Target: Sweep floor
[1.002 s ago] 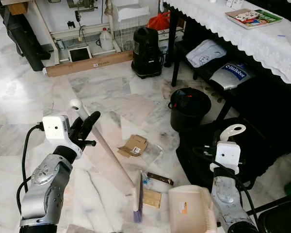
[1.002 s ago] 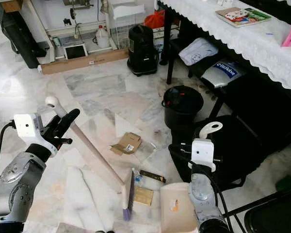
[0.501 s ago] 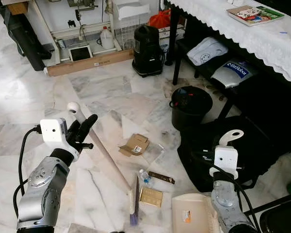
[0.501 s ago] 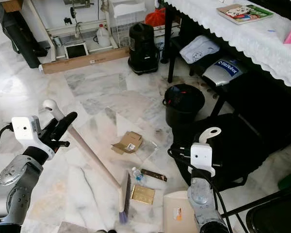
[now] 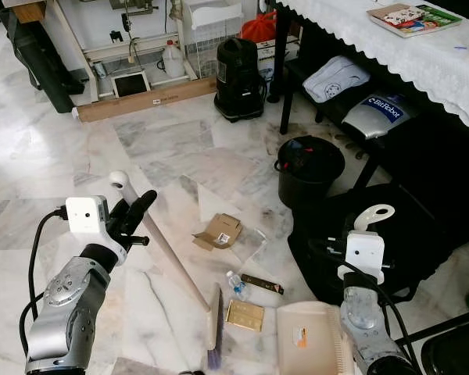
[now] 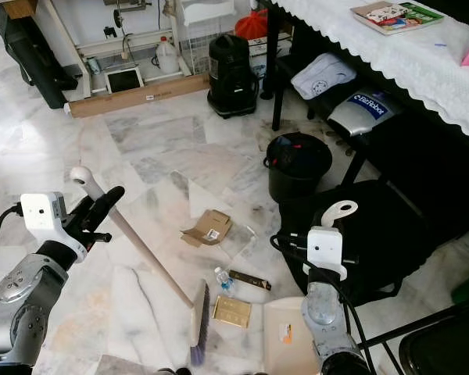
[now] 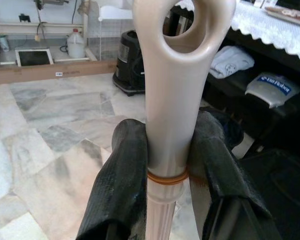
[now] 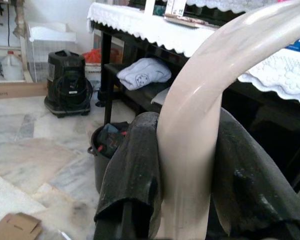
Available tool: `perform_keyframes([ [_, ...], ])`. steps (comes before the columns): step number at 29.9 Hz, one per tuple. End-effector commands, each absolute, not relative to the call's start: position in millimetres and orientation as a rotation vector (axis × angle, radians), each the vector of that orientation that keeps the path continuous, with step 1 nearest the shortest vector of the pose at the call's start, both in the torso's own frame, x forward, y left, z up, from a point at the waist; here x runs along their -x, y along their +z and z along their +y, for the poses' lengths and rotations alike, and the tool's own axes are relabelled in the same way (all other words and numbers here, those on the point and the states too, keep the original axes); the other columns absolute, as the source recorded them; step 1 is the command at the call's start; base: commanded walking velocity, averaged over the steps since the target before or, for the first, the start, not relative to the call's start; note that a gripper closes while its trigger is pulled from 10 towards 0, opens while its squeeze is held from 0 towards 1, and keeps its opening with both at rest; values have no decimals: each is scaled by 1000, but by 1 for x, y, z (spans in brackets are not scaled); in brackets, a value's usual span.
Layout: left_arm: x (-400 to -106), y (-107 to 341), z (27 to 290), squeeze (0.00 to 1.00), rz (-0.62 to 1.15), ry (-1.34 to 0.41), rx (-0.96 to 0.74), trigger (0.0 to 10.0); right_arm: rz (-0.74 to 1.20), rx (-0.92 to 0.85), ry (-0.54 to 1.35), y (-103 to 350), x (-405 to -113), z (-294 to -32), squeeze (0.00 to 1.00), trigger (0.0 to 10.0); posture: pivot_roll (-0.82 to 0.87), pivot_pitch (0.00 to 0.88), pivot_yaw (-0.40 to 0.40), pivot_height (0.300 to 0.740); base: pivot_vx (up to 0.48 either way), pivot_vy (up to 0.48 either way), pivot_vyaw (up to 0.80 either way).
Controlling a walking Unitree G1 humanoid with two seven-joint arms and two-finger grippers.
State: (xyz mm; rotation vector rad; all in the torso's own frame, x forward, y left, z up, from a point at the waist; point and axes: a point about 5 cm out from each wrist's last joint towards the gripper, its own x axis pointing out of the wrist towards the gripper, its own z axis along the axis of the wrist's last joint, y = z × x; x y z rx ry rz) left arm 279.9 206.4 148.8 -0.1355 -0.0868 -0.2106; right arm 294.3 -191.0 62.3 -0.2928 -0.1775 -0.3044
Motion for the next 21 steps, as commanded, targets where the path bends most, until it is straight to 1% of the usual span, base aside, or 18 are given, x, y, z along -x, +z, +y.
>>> perform_keyframes([
  [1, -278, 147, 211, 0, -87, -208, 121, 10000, -199, 296, -299, 65, -296, -190, 0, 10000, 80, 153, 47, 740, 0, 0, 0],
  [21, -274, 138, 203, 0, -49, -252, 130, 10000, -111, 313, -280, 52, -299, -183, 0, 10000, 97, 141, 51, 740, 0, 0, 0],
])
